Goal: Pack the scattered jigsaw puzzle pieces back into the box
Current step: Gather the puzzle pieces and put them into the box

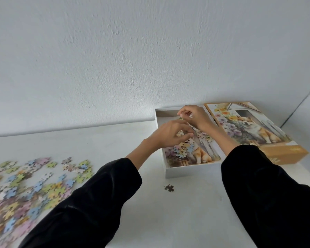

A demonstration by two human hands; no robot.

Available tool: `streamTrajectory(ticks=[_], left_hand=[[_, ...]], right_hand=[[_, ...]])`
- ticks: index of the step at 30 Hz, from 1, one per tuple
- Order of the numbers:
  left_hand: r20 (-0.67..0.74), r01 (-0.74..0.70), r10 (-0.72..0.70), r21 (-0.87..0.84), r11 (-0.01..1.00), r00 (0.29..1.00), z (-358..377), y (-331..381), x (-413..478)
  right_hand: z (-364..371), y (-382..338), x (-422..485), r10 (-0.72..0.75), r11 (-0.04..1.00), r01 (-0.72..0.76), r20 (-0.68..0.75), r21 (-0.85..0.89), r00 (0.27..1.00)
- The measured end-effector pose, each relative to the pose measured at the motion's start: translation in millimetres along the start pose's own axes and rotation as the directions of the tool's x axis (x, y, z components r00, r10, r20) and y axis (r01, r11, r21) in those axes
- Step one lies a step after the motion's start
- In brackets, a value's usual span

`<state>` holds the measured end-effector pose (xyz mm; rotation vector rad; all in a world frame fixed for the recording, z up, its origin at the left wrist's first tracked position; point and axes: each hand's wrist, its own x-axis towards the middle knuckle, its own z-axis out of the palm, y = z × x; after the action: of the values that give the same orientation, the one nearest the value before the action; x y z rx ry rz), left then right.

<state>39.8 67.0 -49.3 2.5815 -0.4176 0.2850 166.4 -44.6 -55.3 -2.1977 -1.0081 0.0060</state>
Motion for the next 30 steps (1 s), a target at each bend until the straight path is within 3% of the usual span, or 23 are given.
streamTrajectory(ticks=[12,23,30], left_hand=[[-0.122,0.012,-0.012,0.001,1.000,0.992,-73.3,3.4,-107.6],[-0.170,0.205,-0.186,0.101,0.974,0.968,-125.2,-39.5,-279.6],[-0.235,0.453,-0.409,0.184,0.872,0.882,-113.5,-80.4,-381.3]], right_hand=[[23.3,-103.7,-25.9,-0.189,0.982,0.189,0.001,-0.031,0.982],[131.8,-217.5,-69.1,-0.262,0.965,0.259,0.082,0.046,0.962],[213.5,-257.3,-124.3,-0.204,0.979,0.202,0.134,0.028,0.970]])
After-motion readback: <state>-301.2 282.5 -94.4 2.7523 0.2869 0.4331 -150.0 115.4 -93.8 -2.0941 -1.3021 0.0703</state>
